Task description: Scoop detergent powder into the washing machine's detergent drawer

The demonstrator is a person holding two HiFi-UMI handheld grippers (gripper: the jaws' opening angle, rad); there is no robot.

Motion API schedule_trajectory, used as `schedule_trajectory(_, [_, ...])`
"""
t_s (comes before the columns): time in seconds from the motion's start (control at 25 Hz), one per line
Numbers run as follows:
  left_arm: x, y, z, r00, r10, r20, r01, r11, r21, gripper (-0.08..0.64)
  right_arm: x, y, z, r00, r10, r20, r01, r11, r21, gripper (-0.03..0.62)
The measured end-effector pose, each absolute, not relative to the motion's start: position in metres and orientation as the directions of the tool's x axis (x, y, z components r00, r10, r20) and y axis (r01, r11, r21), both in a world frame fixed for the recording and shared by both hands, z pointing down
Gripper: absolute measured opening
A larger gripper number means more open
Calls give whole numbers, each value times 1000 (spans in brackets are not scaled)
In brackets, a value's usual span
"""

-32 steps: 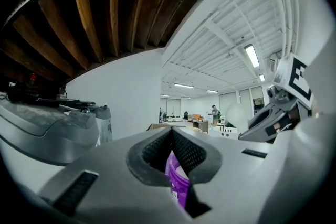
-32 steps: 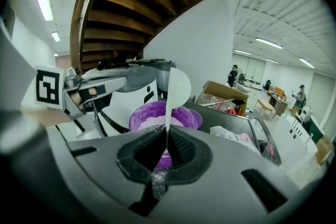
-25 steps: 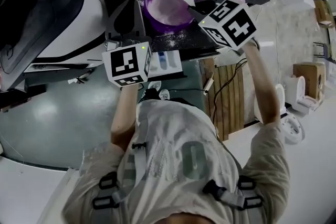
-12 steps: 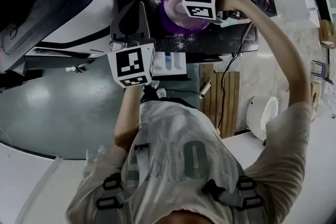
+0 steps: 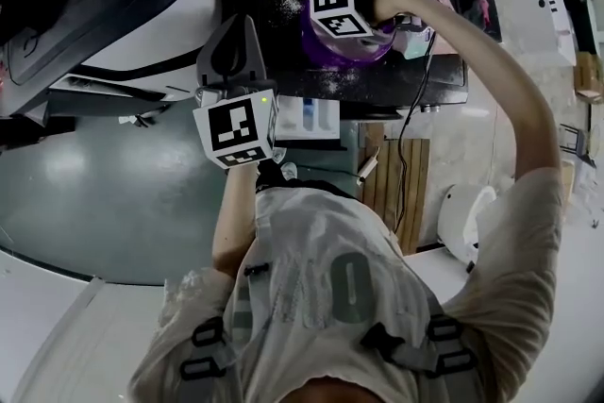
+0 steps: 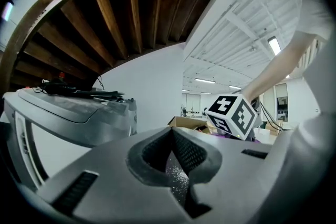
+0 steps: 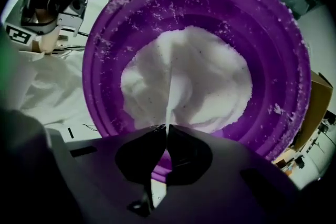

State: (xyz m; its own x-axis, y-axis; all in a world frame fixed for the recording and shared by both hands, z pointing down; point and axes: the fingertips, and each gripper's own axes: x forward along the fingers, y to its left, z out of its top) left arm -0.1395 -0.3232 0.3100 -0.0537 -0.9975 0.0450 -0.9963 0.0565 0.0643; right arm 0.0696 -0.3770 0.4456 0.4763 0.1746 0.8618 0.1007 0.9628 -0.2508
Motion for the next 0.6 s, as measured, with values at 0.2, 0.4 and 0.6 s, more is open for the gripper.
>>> schedule_trajectory(0.2, [-149, -320, 306, -78, -996, 42, -995, 80, 66, 18, 68, -361, 442, 497, 246, 832, 94, 938, -334, 6])
schedule_trajectory(0.4, [-150, -319, 305, -76, -996, 38, -995, 78, 57, 18, 67, -351, 439, 505, 300, 809, 104, 910, -402, 6])
schedule_trajectory(0.6, [-151, -316, 308, -72, -997, 41, -995, 75, 61, 20, 60, -338, 433, 478, 368, 797, 127, 869, -477, 6])
